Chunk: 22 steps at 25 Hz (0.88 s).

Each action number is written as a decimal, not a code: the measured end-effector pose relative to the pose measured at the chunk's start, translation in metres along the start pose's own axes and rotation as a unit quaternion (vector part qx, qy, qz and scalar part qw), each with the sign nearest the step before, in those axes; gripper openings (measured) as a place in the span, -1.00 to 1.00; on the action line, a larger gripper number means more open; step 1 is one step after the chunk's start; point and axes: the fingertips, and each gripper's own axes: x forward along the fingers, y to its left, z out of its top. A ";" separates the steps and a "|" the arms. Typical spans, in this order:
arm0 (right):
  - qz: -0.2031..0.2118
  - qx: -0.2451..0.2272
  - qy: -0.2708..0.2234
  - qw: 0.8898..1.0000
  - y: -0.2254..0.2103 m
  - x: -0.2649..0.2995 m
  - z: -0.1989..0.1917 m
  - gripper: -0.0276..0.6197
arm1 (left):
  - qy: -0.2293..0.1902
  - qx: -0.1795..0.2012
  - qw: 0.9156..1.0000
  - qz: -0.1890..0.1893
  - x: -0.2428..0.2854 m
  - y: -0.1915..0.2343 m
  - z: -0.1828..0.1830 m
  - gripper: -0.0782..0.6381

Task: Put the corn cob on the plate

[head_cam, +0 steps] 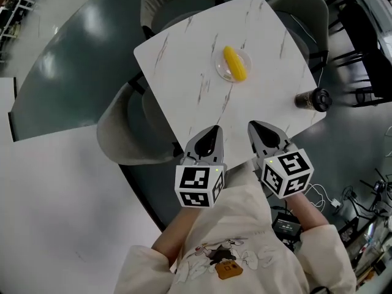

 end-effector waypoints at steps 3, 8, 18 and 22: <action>0.000 -0.014 -0.010 1.000 0.020 -0.030 0.002 -0.91 | -0.012 -0.004 1.000 -0.002 -0.029 -0.013 0.002 -0.76; 0.014 0.013 -0.036 0.999 0.050 -0.073 0.001 -0.91 | -0.033 -0.019 0.999 -0.020 -0.068 -0.034 -0.001 -0.76; -0.017 -0.035 -0.104 0.994 0.100 -0.140 0.017 -0.91 | -0.060 0.010 0.998 -0.033 -0.131 -0.060 -0.006 -0.76; -0.014 -0.029 -0.112 0.993 0.114 -0.148 0.014 -0.91 | -0.068 0.020 0.997 -0.035 -0.144 -0.061 -0.003 -0.76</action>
